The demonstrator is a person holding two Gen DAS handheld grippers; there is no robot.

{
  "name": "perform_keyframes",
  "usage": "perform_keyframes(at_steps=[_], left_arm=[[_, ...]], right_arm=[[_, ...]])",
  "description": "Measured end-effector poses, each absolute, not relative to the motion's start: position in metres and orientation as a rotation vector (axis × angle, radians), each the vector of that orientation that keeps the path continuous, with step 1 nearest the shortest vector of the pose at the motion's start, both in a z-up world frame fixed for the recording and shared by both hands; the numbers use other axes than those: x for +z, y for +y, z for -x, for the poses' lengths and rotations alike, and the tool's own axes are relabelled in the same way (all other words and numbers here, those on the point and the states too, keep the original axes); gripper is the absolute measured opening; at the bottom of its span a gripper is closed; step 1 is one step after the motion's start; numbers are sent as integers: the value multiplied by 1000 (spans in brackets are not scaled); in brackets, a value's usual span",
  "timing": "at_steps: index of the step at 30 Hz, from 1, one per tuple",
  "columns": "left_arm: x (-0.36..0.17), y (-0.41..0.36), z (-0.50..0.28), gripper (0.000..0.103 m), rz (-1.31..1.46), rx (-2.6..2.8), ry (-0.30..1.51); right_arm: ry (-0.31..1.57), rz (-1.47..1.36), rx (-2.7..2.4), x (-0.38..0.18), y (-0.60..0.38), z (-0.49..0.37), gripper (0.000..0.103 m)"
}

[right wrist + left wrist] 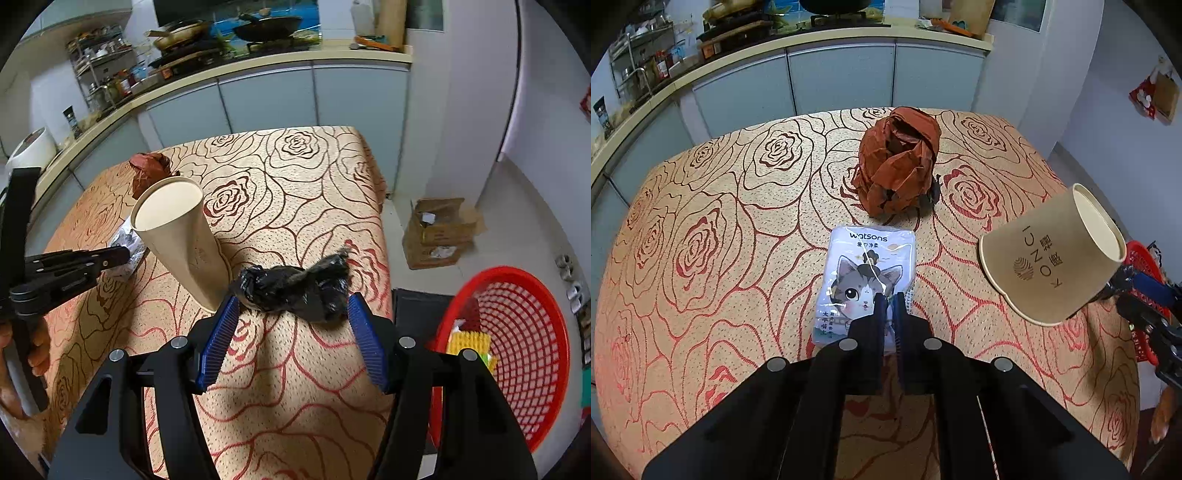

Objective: Collect trash
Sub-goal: 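Grasp the cat-print tissue pack with the left tool while the right tool grasps the black bag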

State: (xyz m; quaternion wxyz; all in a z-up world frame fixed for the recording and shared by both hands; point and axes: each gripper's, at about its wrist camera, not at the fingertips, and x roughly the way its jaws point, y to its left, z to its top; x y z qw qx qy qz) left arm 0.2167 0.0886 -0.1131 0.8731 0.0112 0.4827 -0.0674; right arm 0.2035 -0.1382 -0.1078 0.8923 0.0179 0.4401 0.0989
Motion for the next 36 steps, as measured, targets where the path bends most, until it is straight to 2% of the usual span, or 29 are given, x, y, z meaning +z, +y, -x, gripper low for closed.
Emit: perform_keyframes(at_steps=[2, 6, 13, 19, 36], left_arm=[[-111, 91, -213, 4, -19, -146, 1009], [-109, 97, -205, 4, -15, -145, 1011], [-108, 102, -200, 4, -1, -132, 1011], [-105, 101, -193, 4, 3, -136, 1006], [-83, 82, -156, 4, -41, -118, 937]], right_arm=[[923, -22, 217, -112, -135, -209, 58], [944, -31, 254, -117, -133, -216, 47], [975, -21, 286, -125, -128, -213, 15], [955, -47, 289, -118, -133, -200, 9], [872, -53, 244, -83, -136, -158, 8]])
